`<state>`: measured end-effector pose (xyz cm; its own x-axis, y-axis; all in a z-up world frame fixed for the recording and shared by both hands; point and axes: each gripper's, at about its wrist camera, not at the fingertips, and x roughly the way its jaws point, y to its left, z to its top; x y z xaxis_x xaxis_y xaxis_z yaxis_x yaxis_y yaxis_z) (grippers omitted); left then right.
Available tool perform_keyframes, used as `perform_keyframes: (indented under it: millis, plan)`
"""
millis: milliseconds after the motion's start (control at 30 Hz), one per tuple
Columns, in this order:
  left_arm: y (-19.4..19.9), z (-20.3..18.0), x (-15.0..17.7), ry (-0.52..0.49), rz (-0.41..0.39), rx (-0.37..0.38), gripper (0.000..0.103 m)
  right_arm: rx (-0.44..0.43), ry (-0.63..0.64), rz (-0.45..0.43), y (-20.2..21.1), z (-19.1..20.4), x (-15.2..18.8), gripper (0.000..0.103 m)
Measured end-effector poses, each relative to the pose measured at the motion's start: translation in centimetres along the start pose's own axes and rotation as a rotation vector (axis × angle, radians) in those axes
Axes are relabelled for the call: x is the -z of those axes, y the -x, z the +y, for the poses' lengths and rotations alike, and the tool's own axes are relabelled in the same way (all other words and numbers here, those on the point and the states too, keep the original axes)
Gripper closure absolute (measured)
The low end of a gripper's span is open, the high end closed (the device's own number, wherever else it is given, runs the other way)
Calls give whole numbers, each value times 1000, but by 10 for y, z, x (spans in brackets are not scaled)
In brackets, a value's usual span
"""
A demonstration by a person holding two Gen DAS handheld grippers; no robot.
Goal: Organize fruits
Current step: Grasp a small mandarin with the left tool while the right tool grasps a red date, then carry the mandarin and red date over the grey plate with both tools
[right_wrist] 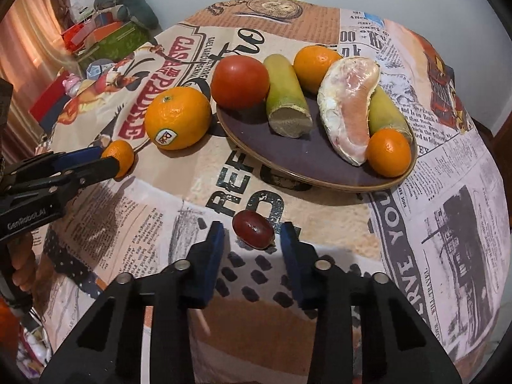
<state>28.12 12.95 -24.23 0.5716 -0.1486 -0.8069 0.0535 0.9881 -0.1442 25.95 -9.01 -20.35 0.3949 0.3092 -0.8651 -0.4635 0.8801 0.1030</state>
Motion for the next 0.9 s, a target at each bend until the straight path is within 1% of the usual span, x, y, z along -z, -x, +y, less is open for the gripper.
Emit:
perform_keyframes:
  millis: [33,67,100,267,467,667,900]
  plan:
    - [-2,1,0,3,0,-7,62,-2,1,-1,0,0,0,75]
    - [-3,2,0,5,0,-14,63,-11,0,0,0,-1,0,79]
    - [-5,3,0,8,1,-17,66,-15,-1,-1,0,-1,0,80]
    - [-5,7,0,33,3,-2,67,-33,-4,-21,5,-2,0,81]
    - [5,1,-1,21,-5,-7,67,-19,-2,-53,18,-5,-1,81]
    - [18,-17,-9,-2,-35,-2,67,13,-18,-94,37,-20,-2,81]
    - [31,-46,-22,-42,-89,28,67,35,-43,-153,55,-40,-11,80]
